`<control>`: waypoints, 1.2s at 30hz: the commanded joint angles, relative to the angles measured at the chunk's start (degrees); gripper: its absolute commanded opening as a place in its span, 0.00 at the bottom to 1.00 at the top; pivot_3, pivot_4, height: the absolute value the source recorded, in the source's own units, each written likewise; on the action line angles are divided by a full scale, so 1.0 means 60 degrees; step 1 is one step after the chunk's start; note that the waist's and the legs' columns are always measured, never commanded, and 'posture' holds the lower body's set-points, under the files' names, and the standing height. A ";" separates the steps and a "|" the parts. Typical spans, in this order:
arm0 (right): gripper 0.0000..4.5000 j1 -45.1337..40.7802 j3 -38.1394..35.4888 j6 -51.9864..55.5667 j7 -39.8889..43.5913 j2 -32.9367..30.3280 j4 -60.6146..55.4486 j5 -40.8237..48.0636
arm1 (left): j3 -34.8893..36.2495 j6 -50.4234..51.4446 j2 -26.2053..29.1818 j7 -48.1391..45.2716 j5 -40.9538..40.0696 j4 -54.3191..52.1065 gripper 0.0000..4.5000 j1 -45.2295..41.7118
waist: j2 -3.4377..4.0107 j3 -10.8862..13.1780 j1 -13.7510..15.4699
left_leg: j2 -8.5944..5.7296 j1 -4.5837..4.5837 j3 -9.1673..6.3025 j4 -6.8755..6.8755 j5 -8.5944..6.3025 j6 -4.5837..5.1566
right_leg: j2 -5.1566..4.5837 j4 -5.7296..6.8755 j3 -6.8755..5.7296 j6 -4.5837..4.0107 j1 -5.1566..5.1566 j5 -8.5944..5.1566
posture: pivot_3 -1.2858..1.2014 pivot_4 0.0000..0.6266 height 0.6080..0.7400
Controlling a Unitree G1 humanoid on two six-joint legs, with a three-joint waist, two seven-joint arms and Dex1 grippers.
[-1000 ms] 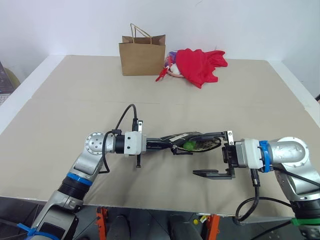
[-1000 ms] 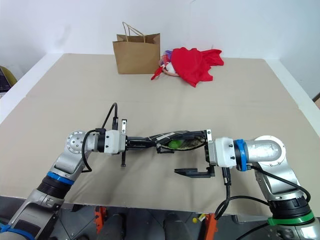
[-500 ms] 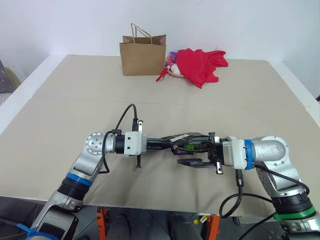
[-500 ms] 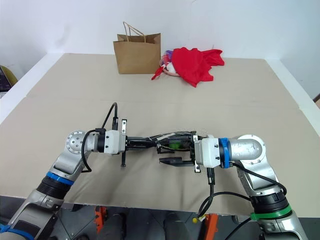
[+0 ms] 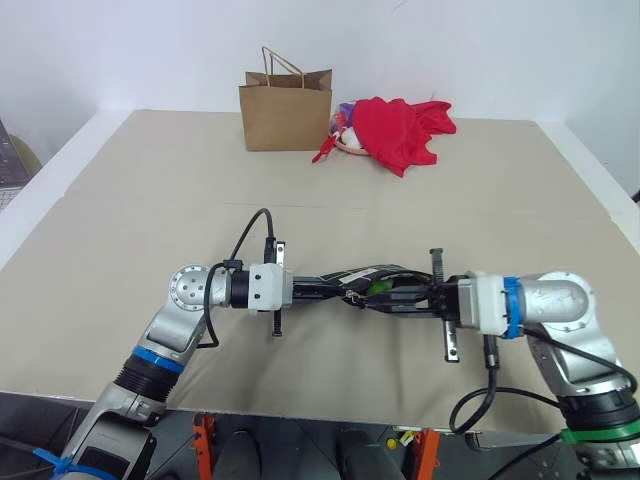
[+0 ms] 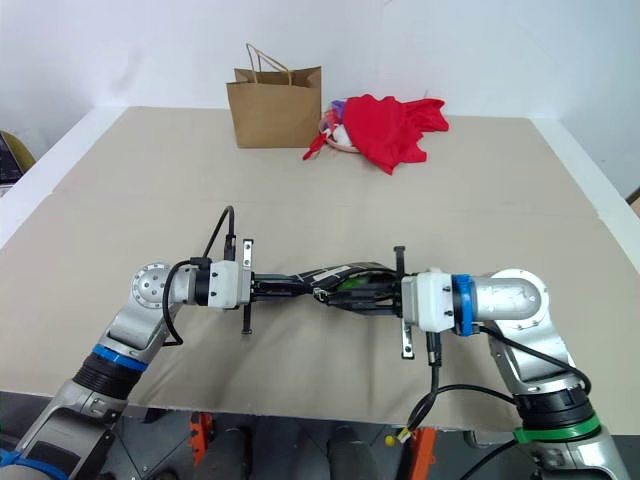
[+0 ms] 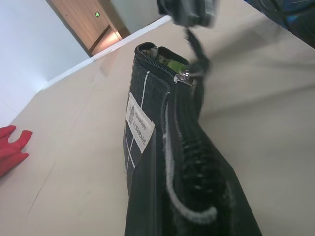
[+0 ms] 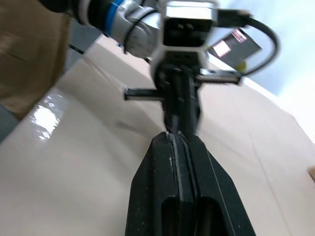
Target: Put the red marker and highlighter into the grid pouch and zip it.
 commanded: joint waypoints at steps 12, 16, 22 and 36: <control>0.02 0.0998 -0.1535 -0.0108 0.0177 -0.0925 0.0309 0.0265 | 0.0300 -0.0850 0.0394 -0.0247 0.0073 0.0752 0.00 -0.0234 | 0.0000 0.0000 -0.0005 | 0.0000 0.0001 0.0001 0.0002 0.0000 0.0000 | 0.0000 0.0000 0.0000 0.0001 0.0000 0.0000 | 0.52 0.24 1.00; 0.02 0.1154 -0.1716 -0.0151 0.0154 -0.1079 0.0562 0.0128 | 0.0376 -0.0989 0.0453 -0.0271 0.0031 0.1029 0.00 -0.0338 | 0.0000 0.0000 -0.0008 | 0.0000 0.0001 0.0001 0.0002 0.0000 0.0000 | 0.0000 0.0000 0.0000 0.0001 0.0000 0.0000 | 0.52 0.24 1.00; 0.02 0.1533 -0.1901 -0.0029 -0.0049 -0.1335 0.0858 -0.0070 | 0.0476 -0.1045 0.0449 -0.0324 -0.0273 0.1038 0.00 -0.0353 | 0.0000 0.0000 -0.0003 | 0.0000 0.0000 0.0001 0.0001 0.0000 0.0000 | 0.0000 0.0000 0.0000 0.0001 0.0000 -0.0001 | 0.52 0.24 1.00; 0.02 0.1962 -0.2444 0.0921 -0.1011 -0.1725 0.0954 -0.0425 | 0.0629 -0.1116 0.0793 -0.0922 -0.0599 0.1076 0.00 -0.0204 | 0.0001 -0.0001 -0.0014 | 0.0000 0.0001 0.0001 0.0001 0.0000 0.0001 | 0.0000 0.0000 0.0000 0.0002 -0.0001 -0.0002 | 0.52 0.24 1.00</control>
